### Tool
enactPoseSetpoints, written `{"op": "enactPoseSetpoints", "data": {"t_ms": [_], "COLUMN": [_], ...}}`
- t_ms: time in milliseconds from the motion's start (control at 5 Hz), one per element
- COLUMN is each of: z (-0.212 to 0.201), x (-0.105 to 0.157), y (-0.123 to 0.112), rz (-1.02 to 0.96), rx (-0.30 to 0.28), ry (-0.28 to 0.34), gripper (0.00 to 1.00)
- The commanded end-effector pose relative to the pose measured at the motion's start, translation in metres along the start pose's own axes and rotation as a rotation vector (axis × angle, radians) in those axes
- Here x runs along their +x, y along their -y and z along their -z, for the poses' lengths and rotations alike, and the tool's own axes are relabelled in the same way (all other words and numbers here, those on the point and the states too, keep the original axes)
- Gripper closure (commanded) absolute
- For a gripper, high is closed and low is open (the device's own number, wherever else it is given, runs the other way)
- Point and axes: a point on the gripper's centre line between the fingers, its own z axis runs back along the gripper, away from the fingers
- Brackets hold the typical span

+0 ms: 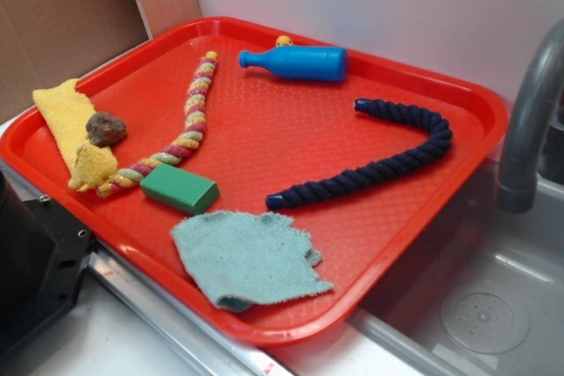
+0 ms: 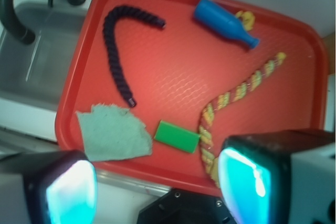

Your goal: Grab the blue rope.

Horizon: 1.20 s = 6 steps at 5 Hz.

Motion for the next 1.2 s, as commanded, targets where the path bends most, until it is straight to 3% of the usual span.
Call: {"op": "enactPoseSetpoints", "data": {"t_ms": [0,200,400,600,1000], "z": [-0.004,0.05,0.105,0.139,0.165], "x": [0.004,0.028,0.05,0.068,0.092], "y": [0.001,0.002,0.014,0.03,0.06], "rz": [0.001,0.179,0.335,0.461,0.559], "rx": [-0.005,0.011,0.036,0.024,0.001], "ry": [0.016,0.028,0.017,0.043,0.001], "gripper": [0.0,0.0,0.0,0.0,0.0]}}
